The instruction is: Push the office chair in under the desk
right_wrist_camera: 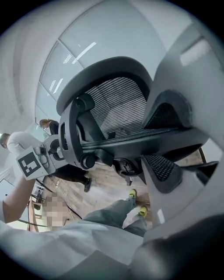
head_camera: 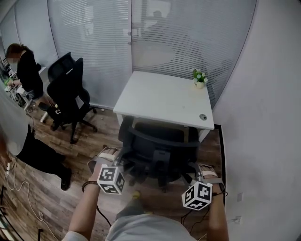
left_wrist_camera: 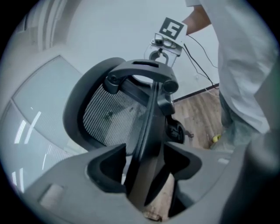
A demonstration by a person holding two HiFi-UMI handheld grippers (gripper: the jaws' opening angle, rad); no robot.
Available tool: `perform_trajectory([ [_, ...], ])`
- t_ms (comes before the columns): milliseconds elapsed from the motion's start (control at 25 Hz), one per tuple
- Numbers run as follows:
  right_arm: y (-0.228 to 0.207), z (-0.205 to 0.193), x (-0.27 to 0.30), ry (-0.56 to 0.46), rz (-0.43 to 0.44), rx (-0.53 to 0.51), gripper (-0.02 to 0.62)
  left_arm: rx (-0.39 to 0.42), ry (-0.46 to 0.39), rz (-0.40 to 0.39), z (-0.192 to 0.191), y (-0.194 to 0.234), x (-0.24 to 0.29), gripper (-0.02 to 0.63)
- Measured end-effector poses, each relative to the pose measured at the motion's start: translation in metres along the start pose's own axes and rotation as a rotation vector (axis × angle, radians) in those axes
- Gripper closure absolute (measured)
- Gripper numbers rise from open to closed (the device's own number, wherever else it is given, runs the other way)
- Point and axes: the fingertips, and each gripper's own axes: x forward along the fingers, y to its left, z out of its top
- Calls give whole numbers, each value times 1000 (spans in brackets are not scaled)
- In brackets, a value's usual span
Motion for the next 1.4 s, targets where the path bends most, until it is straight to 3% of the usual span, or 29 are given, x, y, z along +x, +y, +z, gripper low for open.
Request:
perform_trajectory([
  [320,-2,-3,-21,-33,-82,36,417,-123,-47,91,6,-1,-23,354],
  [680,-12,0,-60,-184,-214,310,433,-355,-145,224,16,-1,-53,383],
  [920,-17,8,-80,-296,-302,500,525,-540,-251,327,25,0,-73,443],
  [1000,-22,8,-86,-316,-349,546,591,-608,-284,364,25,1,-79,472],
  [1200,-28,9,-100,-368,-385,656,594,-719,-333,425,26,5,-96,504],
  [1320,-30,3,-105,-387,-414,748,594,-759,-355,478,23,9,-104,592],
  [1400,-31,-3,-108,-413,-426,815,595,-779,-359,496,22,9,-108,609],
])
